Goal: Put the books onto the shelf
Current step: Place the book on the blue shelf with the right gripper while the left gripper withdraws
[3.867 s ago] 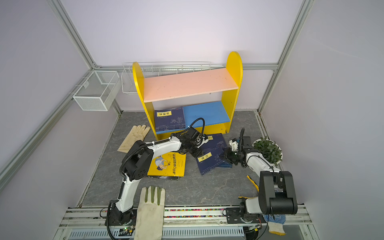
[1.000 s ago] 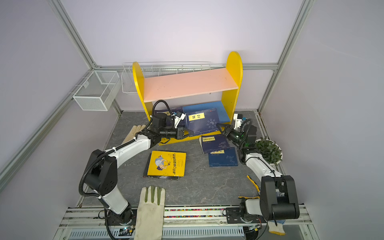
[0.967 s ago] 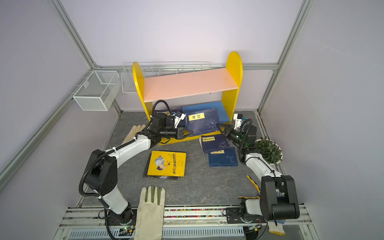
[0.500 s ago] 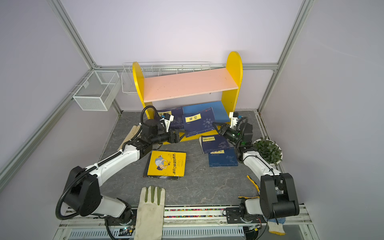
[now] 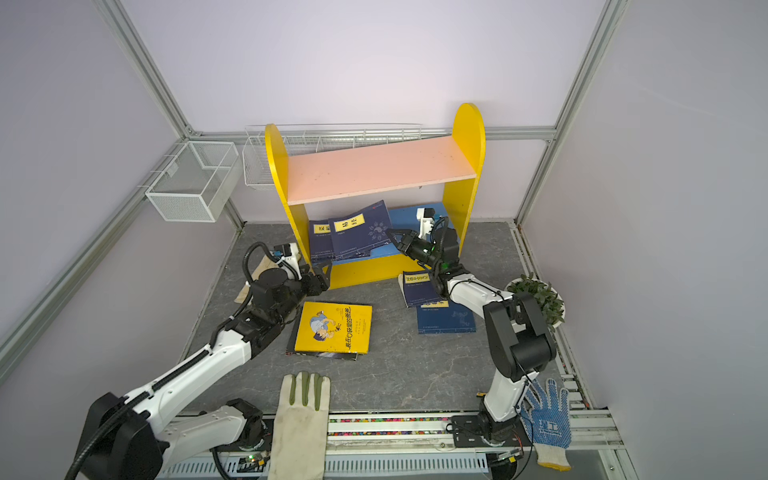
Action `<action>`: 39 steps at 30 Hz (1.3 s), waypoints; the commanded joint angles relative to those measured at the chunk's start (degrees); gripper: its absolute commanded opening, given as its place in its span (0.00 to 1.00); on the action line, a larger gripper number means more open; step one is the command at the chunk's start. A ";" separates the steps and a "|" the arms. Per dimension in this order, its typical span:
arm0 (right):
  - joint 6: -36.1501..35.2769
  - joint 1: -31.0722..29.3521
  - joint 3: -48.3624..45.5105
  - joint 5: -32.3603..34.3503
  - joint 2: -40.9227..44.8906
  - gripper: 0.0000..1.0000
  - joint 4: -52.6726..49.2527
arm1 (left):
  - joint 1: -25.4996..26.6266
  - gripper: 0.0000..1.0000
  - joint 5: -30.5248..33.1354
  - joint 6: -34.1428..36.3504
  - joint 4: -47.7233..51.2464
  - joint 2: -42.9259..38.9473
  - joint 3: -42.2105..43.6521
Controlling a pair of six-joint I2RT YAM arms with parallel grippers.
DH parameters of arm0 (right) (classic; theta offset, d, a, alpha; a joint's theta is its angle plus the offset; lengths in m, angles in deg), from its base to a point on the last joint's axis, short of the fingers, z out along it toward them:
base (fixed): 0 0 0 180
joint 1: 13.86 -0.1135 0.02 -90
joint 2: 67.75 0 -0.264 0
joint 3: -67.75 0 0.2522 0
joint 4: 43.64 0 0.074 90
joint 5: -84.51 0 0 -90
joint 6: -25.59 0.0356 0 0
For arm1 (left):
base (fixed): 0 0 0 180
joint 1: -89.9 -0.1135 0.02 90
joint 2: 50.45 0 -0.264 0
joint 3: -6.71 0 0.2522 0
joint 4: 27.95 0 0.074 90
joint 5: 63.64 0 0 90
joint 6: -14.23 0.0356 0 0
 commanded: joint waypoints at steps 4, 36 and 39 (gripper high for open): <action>-0.53 -4.08 7.94 5.09 -5.49 0.07 0.38 | -0.54 0.78 24.23 -11.49 7.79 -9.10 4.75; -11.34 -11.88 17.96 13.87 -9.86 0.20 -21.50 | -5.61 0.80 18.90 -13.20 13.21 -6.90 4.09; -17.20 -12.37 21.06 17.13 -8.61 0.32 -30.59 | -5.67 0.80 18.49 -13.90 13.12 -6.63 4.22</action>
